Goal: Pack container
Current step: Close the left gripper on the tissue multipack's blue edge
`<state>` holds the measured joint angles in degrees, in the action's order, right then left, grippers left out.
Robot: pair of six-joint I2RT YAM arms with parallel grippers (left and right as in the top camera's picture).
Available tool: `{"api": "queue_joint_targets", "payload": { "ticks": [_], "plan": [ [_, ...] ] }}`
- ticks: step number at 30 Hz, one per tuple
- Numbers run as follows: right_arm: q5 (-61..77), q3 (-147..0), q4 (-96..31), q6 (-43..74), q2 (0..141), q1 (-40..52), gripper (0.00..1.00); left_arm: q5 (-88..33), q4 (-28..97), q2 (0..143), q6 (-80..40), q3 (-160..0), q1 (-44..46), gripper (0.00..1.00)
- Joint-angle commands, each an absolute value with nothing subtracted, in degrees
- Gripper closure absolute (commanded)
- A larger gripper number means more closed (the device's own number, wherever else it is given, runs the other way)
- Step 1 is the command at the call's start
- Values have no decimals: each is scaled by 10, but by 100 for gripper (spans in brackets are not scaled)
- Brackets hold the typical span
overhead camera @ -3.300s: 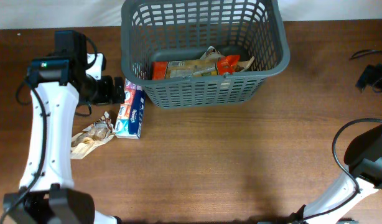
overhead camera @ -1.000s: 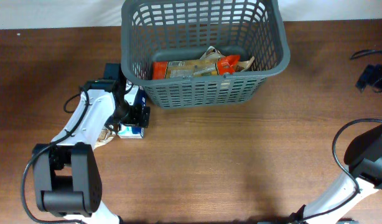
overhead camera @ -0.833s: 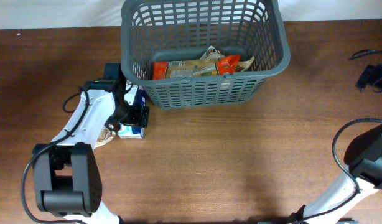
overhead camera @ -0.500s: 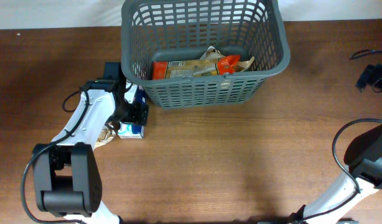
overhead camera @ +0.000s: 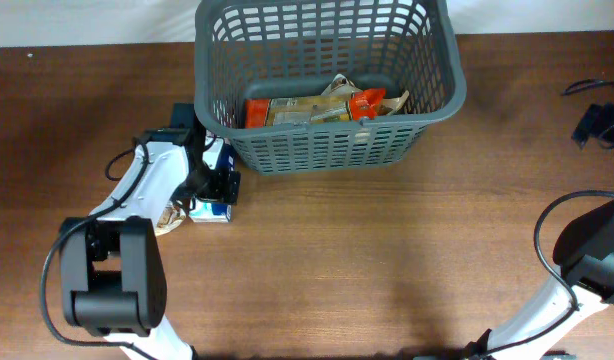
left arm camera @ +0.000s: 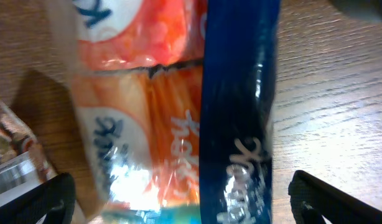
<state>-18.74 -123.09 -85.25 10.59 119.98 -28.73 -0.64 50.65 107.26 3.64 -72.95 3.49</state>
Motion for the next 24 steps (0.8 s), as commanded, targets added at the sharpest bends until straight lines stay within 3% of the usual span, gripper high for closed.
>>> {"api": "queue_joint_targets", "payload": {
  "ticks": [1, 6, 8, 11, 13, 17, 21, 24],
  "plan": [
    [-186, -1228, -852, 115, 1197, -289, 1, -22, 499, 1082, 48, -722, 36, 4],
    [-186, -1228, -852, 115, 1197, -289, 1, -26, 495, 1083, 48, -722, 36, 4],
    [-186, -1228, -852, 115, 1197, -289, 2, -26, 496, 1083, 47, -722, 36, 9],
    [-186, -1228, -852, 115, 1197, -289, 1, -26, 496, 1083, 47, -722, 36, 32],
    [-186, -1228, -852, 115, 1197, -289, 1, -26, 496, 1083, 47, -722, 36, 42],
    [-186, -1228, -852, 115, 1197, -289, 1, -26, 496, 1083, 47, -722, 36, 50],
    [-186, -1228, -852, 115, 1197, -289, 1, -26, 496, 1083, 47, -722, 36, 66],
    [-186, -1228, -852, 115, 1197, -289, 1, -26, 496, 1083, 47, -722, 36, 85]
  ]
}}
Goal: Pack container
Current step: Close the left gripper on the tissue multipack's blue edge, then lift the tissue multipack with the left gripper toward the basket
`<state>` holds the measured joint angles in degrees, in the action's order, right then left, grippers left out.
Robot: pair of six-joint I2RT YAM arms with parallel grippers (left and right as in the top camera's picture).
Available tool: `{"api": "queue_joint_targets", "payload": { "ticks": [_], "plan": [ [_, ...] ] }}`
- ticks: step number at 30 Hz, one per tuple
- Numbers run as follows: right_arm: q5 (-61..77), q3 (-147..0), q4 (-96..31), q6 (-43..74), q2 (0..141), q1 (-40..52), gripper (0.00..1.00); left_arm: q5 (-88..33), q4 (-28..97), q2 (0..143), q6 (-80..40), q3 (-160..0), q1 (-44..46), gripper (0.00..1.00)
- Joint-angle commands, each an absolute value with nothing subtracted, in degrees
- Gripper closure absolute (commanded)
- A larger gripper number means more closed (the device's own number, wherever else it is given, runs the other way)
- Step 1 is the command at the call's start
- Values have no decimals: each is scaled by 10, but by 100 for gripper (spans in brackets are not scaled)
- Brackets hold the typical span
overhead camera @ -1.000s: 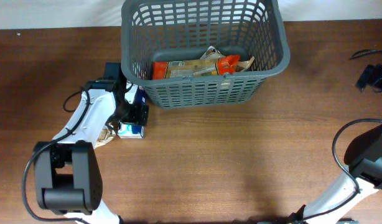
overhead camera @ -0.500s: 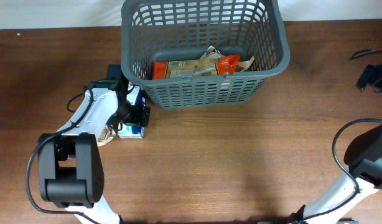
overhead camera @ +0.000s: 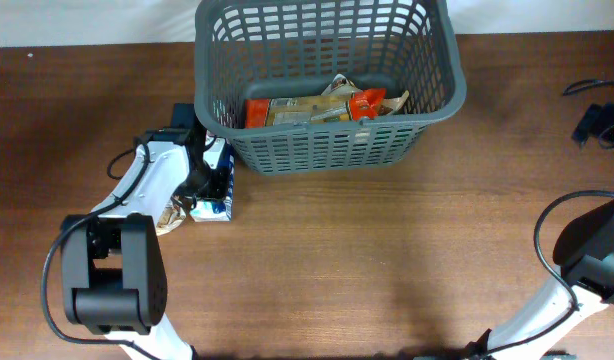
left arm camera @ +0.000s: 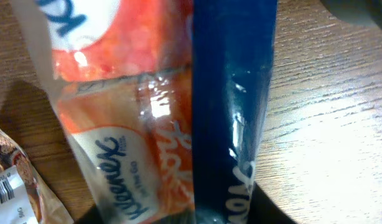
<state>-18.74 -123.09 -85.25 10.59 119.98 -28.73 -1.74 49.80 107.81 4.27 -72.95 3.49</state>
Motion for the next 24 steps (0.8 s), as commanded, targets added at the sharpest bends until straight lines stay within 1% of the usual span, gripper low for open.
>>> {"api": "queue_joint_targets", "payload": {
  "ticks": [1, 2, 11, 16, 20, 24],
  "plan": [
    [-186, -1228, -852, 115, 1197, -289, 1, -26, 496, 1083, 46, -722, 36, 93],
    [-186, -1228, -852, 115, 1197, -289, 1, -25, 496, 1083, 42, -722, 36, 98],
    [-186, -1228, -852, 114, 1197, -289, 1, -10, 492, 1083, 14, -722, 35, 98],
    [-186, -1228, -852, 115, 1197, -289, 1, -13, 489, 1083, -7, -722, 16, 98],
    [-186, -1228, -852, 115, 1197, -289, 1, -31, 484, 1083, -7, -722, -7, 98],
    [-186, -1228, -852, 115, 1197, -289, 1, -76, 474, 1082, -7, -729, -33, 98]
  ]
}}
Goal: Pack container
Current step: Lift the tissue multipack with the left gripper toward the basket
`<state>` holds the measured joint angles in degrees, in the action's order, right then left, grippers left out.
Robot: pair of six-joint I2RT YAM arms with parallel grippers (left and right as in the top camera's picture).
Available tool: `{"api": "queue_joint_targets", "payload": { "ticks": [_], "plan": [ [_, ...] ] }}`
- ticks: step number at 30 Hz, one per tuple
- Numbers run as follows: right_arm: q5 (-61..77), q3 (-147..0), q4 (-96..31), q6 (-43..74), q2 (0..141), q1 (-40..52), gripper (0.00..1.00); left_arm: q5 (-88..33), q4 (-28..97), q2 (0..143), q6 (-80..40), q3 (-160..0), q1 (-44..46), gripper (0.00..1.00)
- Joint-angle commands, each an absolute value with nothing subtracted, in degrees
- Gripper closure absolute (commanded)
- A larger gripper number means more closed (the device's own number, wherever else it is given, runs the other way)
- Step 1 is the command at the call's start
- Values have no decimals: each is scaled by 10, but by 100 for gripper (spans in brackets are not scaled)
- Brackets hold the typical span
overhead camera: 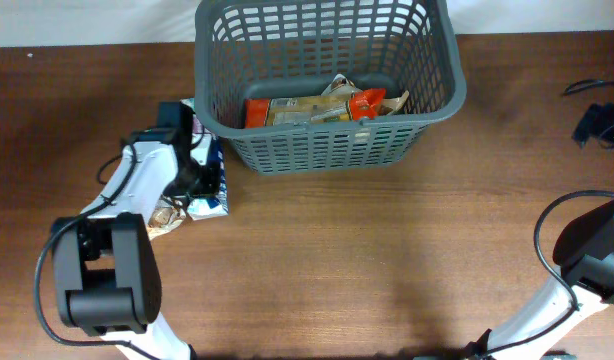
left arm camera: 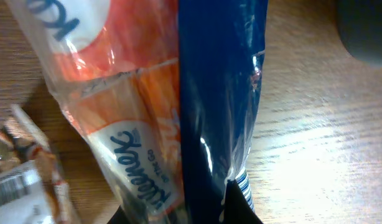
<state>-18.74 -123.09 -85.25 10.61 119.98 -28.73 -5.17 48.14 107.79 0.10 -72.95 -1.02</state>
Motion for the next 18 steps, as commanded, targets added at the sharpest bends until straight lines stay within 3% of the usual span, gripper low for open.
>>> {"api": "queue_joint_targets", "payload": {
  "ticks": [1, 12, 18],
  "plan": [
    [-186, -1228, -852, 114, 1197, -289, 1, -83, 473, 1082, -7, -733, -37, 98],
    [-186, -1228, -852, 115, 1197, -289, 1, -180, 507, 1080, -32, -895, -50, 98],
    [-186, -1228, -852, 115, 1197, -289, 1, -292, 525, 1067, -67, -990, -86, 98]
  ]
}}
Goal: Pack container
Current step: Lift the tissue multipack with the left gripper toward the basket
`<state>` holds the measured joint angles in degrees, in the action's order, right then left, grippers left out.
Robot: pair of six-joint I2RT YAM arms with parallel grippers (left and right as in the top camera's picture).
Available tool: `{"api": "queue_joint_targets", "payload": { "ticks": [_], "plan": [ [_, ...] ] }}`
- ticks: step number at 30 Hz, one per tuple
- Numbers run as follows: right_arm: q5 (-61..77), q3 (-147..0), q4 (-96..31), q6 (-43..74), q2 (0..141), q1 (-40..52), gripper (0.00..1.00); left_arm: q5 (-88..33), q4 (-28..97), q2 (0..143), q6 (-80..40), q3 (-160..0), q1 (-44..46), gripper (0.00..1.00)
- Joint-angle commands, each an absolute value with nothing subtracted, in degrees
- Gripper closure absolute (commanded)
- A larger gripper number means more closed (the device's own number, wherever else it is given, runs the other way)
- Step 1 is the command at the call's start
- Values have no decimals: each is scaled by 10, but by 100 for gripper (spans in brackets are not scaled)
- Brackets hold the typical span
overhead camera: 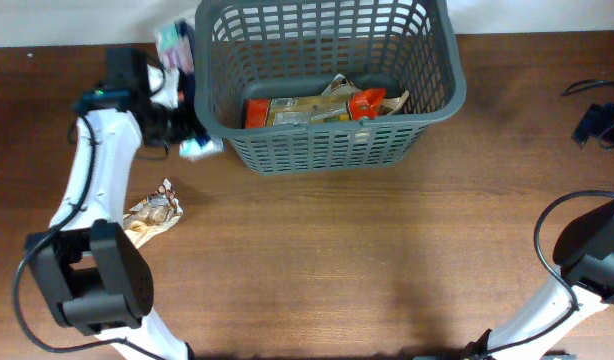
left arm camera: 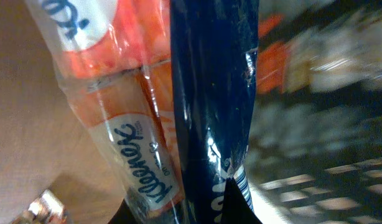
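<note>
A clear pack of Kleenex tissues [overhead camera: 190,146], orange with a dark blue pack [left arm camera: 209,93] in the same wrap, hangs in the air against the left outer wall of the grey basket [overhead camera: 327,152]. My left gripper [overhead camera: 175,118] is shut on its lower end, and dark fingers [left arm camera: 237,208] show at the bottom of the left wrist view. Inside the basket lie orange and tan snack packets [overhead camera: 322,108]. A dark part of my right arm [overhead camera: 599,120] sits at the far right edge, its jaws unreadable.
A crumpled brown snack wrapper [overhead camera: 152,214] lies on the wooden table [overhead camera: 367,260] left of centre. The right arm's base and cable [overhead camera: 587,262] occupy the lower right corner. The basket stands at the table's back edge.
My left gripper has risen and moved back and left with the tissue pack. The pack has left the table and now hangs beside the basket's upper left wall.
My left gripper stood open over the tissue pack lying on the table by the basket's left corner. Then it was down around the pack, then shut on it there. Now the pack is held off the table, up by the basket's left side.
</note>
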<state>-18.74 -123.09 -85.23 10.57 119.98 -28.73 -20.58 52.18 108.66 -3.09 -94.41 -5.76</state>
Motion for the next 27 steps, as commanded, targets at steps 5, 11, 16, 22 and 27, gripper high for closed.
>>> {"api": "queue_joint_targets", "payload": {
  "ticks": [5, 11, 16, 22, 27],
  "plan": [
    [-186, -1228, -852, 115, 1197, -289, 1, -313, 526, 1033, -98, -1014, -149, 98],
    [-186, -1228, -852, 115, 1197, -289, 1, -223, 532, 939, -111, -1015, -205, 98],
    [-186, -1228, -852, 115, 1197, -289, 1, -198, 531, 847, -94, -1027, -192, 98],
    [-186, -1228, -852, 115, 1197, -289, 1, -194, 515, 780, -94, -1048, -99, 98],
    [-186, -1228, -852, 114, 1197, -289, 1, -197, 473, 774, -96, -1048, 25, 98]
  ]
}}
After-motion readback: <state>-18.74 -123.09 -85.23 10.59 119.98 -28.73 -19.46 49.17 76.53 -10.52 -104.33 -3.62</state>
